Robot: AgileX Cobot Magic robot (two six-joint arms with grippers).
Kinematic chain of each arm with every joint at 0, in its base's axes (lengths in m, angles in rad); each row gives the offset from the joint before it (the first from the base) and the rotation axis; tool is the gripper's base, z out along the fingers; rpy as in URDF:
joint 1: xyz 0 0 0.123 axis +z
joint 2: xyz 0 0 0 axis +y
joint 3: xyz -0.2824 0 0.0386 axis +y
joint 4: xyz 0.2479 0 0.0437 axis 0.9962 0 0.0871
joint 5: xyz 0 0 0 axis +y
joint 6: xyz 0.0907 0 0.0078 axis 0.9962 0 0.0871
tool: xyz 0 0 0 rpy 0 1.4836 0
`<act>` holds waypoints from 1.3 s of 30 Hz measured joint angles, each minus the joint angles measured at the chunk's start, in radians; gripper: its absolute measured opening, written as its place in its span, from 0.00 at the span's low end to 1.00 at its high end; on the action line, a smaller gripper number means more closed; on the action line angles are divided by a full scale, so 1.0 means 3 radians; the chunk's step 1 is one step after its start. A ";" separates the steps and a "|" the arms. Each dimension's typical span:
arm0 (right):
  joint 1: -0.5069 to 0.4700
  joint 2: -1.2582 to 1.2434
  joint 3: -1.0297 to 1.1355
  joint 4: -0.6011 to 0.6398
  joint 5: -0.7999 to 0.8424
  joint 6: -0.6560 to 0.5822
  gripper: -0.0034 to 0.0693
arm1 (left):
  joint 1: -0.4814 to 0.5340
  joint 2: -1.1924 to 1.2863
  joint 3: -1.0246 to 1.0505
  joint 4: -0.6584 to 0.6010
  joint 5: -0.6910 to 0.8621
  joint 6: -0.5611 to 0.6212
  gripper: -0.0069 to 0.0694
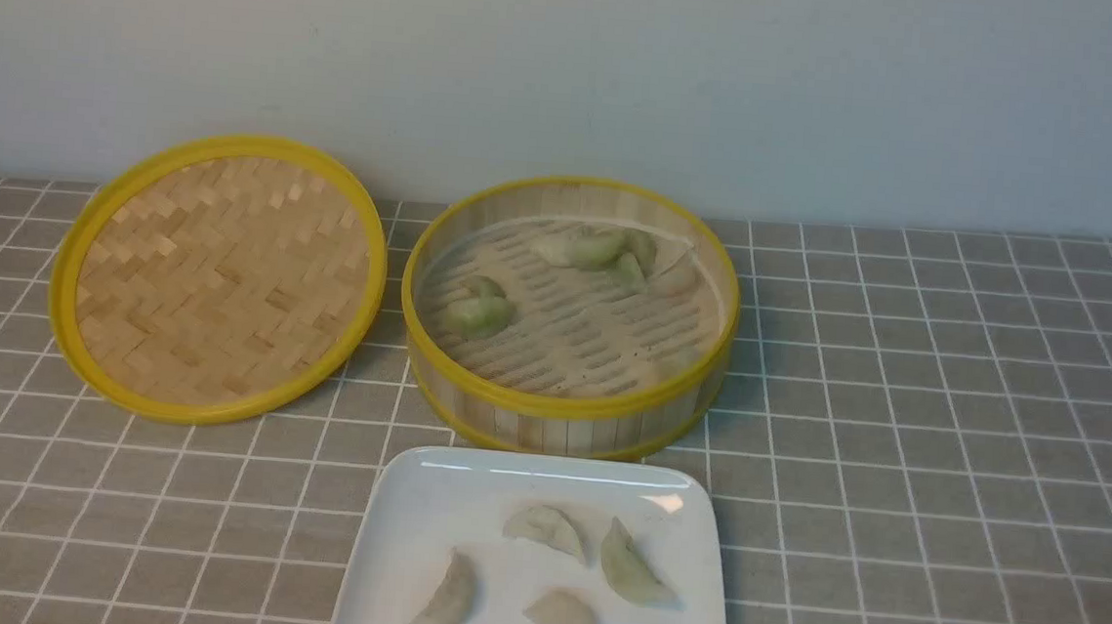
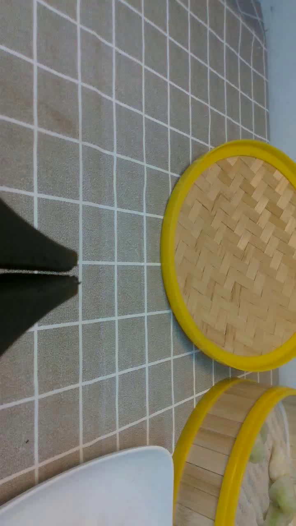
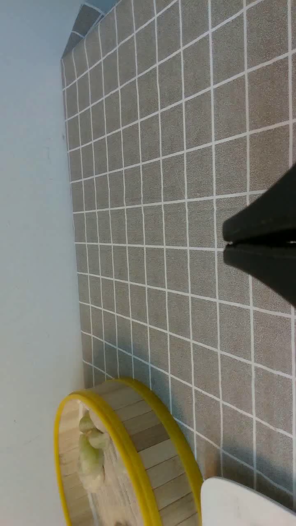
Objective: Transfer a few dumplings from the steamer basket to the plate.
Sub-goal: Use the right arm to grab a dumpling from inside the steamer
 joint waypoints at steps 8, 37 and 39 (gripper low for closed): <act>0.0000 0.0000 0.0000 0.0000 0.0000 0.0000 0.03 | 0.0000 0.0000 0.0000 0.0000 0.0000 0.0000 0.08; 0.0000 0.0000 0.0000 -0.0061 -0.0036 0.0014 0.03 | 0.0000 0.0000 0.0000 0.0000 0.0000 0.0000 0.08; 0.0000 0.0000 0.0015 0.0243 -0.0190 0.0051 0.03 | 0.0000 0.0000 0.0000 0.0000 0.0000 0.0000 0.08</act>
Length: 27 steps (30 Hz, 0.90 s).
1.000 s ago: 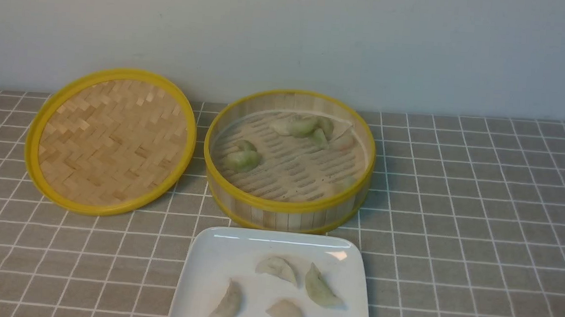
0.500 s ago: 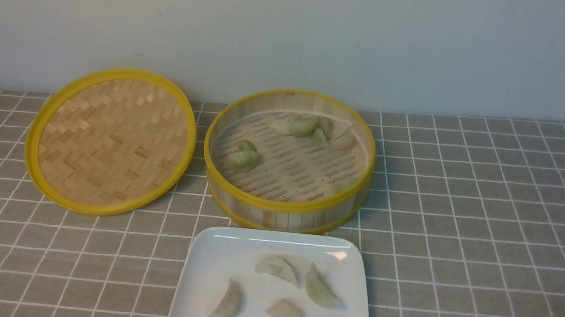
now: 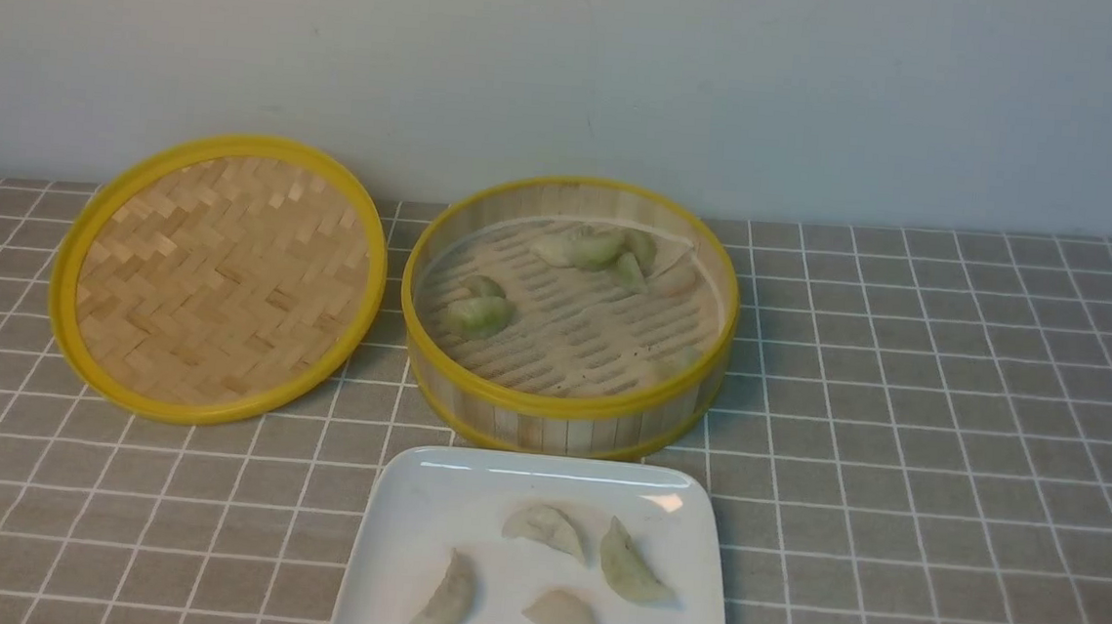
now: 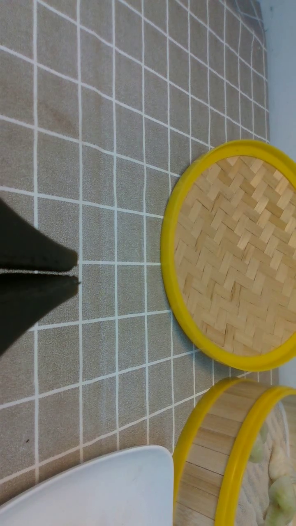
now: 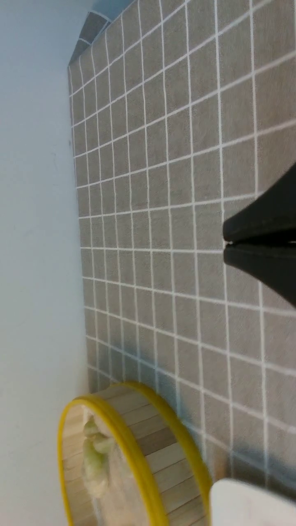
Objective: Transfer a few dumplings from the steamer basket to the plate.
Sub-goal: Use the right arm to grab a dumpling from inside the steamer
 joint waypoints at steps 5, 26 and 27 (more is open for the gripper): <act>0.0000 0.0000 0.0001 0.1045 -0.0697 0.0278 0.03 | 0.0000 0.0000 0.0000 0.0000 0.0000 0.0000 0.08; 0.0109 0.1797 -0.1999 0.0982 0.0796 -0.0034 0.03 | 0.0000 0.0000 0.0000 0.0000 0.0000 0.0000 0.08; 0.0109 0.2097 -0.2243 0.0934 0.1106 -0.0095 0.03 | 0.0000 0.0000 0.0000 0.0000 0.0000 0.0000 0.08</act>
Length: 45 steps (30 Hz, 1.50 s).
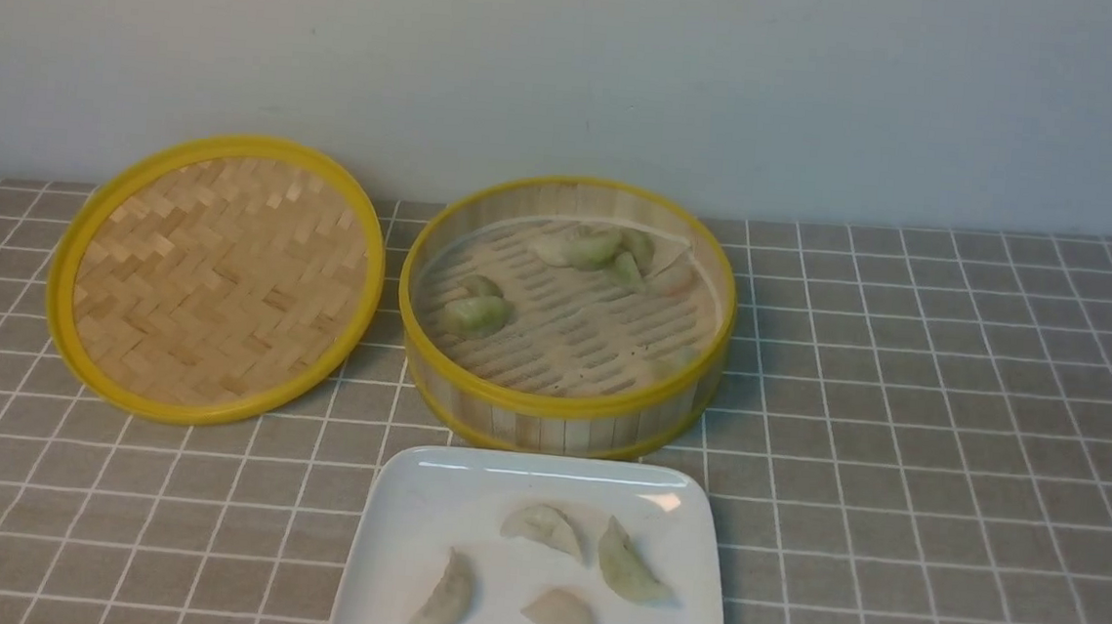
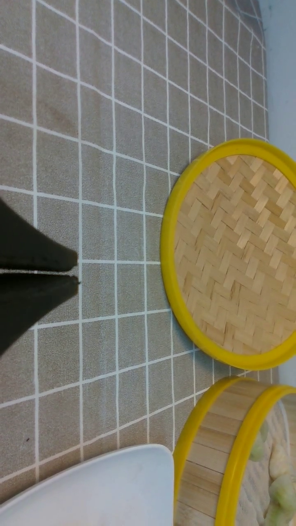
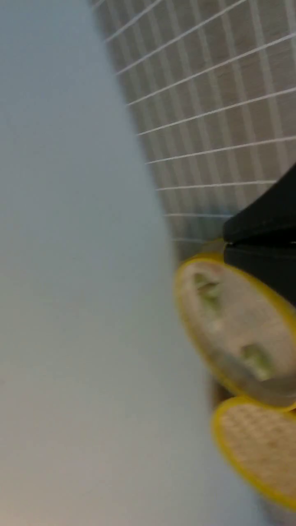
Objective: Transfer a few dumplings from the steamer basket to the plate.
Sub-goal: Use the right arm to grab a dumpling from inside the steamer
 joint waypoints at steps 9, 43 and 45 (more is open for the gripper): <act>0.0096 0.1845 -0.1704 -0.0416 0.1504 -0.0123 0.03 | 0.0000 0.0000 0.0000 0.0000 0.0000 0.0000 0.08; 0.1842 0.5486 -0.4651 -0.1855 0.1798 0.0181 0.50 | 0.0000 0.0000 0.0000 0.0000 0.0000 0.0000 0.08; 0.1842 0.5543 -0.4670 -0.1882 0.1896 0.0181 0.54 | 0.0000 0.0000 0.0000 0.0000 0.0000 0.0000 0.08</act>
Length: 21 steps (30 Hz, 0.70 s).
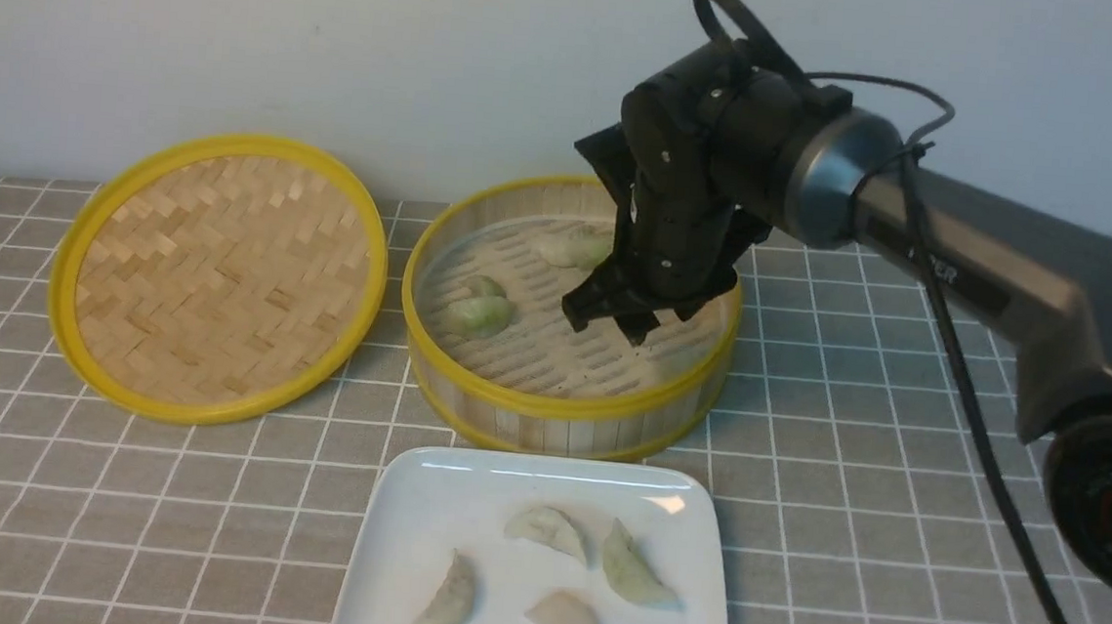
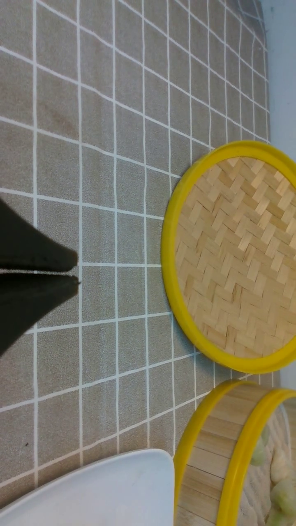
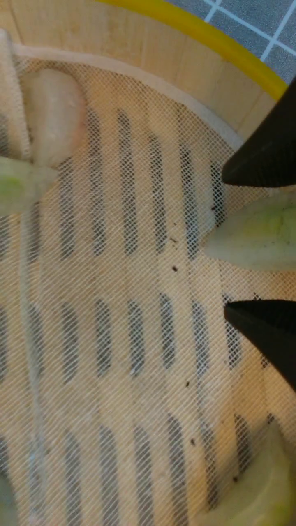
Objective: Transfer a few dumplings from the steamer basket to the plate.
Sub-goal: Use the right arm to grab a dumpling from inside the steamer
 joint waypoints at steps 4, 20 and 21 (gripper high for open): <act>0.0001 0.0034 -0.0004 -0.0068 0.0022 0.0000 0.56 | 0.0000 0.0000 0.0000 0.0000 0.0000 0.0000 0.08; 0.0004 0.0037 -0.0004 0.0225 0.0022 -0.0016 0.56 | 0.0000 0.0000 0.0000 0.0000 0.0000 0.0000 0.08; 0.0004 0.0037 -0.0004 0.0177 0.0022 -0.0008 0.56 | 0.0000 0.0000 0.0000 0.0000 0.0000 0.0000 0.08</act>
